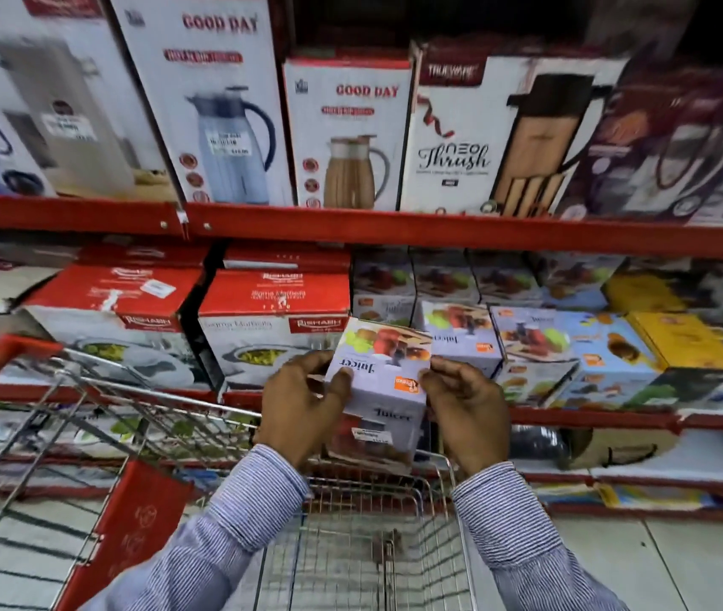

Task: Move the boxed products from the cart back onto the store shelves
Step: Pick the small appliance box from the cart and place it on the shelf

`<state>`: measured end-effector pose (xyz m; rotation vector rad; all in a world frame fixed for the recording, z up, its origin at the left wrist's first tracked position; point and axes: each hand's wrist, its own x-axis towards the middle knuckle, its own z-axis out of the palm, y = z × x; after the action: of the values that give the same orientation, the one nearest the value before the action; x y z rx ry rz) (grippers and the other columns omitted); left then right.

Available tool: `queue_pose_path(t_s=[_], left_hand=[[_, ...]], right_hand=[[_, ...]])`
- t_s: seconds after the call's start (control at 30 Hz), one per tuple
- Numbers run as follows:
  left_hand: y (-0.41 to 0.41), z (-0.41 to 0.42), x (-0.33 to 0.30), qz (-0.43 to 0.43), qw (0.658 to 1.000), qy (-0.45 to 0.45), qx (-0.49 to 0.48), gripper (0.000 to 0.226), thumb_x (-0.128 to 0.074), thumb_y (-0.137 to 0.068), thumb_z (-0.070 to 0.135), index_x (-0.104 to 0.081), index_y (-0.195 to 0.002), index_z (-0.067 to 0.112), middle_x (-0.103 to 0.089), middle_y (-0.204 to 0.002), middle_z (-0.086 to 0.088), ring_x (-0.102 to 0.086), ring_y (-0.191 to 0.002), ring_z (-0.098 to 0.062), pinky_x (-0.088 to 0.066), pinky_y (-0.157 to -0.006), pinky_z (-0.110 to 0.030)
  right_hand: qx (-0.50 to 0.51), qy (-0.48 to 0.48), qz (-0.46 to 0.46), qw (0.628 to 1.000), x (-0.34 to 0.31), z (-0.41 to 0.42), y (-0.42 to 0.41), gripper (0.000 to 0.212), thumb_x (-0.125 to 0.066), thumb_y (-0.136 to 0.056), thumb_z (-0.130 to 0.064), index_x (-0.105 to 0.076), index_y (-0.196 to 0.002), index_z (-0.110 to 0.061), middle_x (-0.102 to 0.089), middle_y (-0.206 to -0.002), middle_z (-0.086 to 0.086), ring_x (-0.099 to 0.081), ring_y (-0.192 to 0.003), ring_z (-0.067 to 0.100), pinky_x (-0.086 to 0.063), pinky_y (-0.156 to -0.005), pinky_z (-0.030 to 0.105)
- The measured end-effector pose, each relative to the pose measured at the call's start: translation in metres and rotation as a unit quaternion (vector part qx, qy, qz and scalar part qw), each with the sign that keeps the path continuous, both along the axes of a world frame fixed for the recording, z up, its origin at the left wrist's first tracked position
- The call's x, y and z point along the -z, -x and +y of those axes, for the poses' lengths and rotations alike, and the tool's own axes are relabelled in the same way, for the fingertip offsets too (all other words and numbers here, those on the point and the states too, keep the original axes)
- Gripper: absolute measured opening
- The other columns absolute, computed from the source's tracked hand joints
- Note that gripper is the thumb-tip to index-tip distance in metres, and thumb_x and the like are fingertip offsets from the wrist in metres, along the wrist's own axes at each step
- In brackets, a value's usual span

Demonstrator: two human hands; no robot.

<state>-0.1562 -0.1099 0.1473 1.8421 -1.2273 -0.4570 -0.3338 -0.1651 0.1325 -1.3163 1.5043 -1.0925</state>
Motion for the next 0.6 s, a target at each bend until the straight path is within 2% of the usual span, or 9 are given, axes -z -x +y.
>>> queue_pose_path(t_s=[0.17,0.4,0.47,0.53,0.6], left_hand=[[-0.007,-0.026,-0.001,0.012,1.000,-0.017,0.020,0.028,-0.062,-0.087,0.031,-0.071,-0.111,0.019,-0.078,-0.086,0.001,-0.071,-0.074,-0.012,-0.060,-0.074,-0.035],[-0.016,-0.041,0.003,-0.007,1.000,-0.013,0.012,0.036,-0.059,-0.088,0.036,-0.068,-0.118,0.018,-0.075,-0.106,-0.003,-0.070,-0.090,-0.019,-0.058,-0.083,-0.041],[-0.015,-0.041,0.003,-0.021,1.000,-0.010,0.012,0.034,-0.060,-0.089,0.031,-0.067,-0.119,0.016,-0.073,-0.111,-0.005,-0.068,-0.096,-0.019,-0.057,-0.085,-0.036],[-0.013,-0.041,0.003,-0.042,0.999,-0.005,0.013,0.033,-0.060,-0.090,0.024,-0.067,-0.121,0.014,-0.071,-0.114,-0.005,-0.065,-0.099,-0.020,-0.051,-0.084,-0.028],[-0.010,-0.040,0.003,-0.059,0.998,0.005,0.012,0.032,-0.060,-0.091,0.021,-0.066,-0.121,0.013,-0.071,-0.113,-0.007,-0.065,-0.098,-0.023,-0.051,-0.084,-0.029]], right_hand=[[-0.006,0.006,0.005,1.000,-0.011,-0.016,-0.004,0.025,-0.073,-0.079,-0.030,-0.073,-0.102,-0.021,-0.074,-0.090,-0.007,-0.065,-0.079,0.000,-0.054,-0.080,0.027],[-0.029,0.021,0.025,0.999,-0.006,-0.034,-0.014,0.026,-0.071,-0.081,-0.029,-0.070,-0.105,-0.019,-0.073,-0.096,-0.007,-0.062,-0.075,-0.005,-0.052,-0.069,0.020],[-0.034,0.018,0.026,0.999,-0.003,-0.035,-0.013,0.025,-0.070,-0.082,-0.029,-0.069,-0.106,-0.021,-0.072,-0.096,-0.008,-0.061,-0.075,-0.006,-0.054,-0.072,0.024],[-0.039,0.020,0.035,0.998,0.000,-0.035,-0.012,0.024,-0.070,-0.082,-0.030,-0.068,-0.106,-0.024,-0.070,-0.094,-0.011,-0.060,-0.073,-0.008,-0.053,-0.071,0.022],[-0.046,0.023,0.041,0.998,0.002,-0.036,-0.011,0.024,-0.070,-0.082,-0.031,-0.068,-0.106,-0.025,-0.069,-0.092,-0.013,-0.060,-0.072,-0.009,-0.051,-0.068,0.019]])
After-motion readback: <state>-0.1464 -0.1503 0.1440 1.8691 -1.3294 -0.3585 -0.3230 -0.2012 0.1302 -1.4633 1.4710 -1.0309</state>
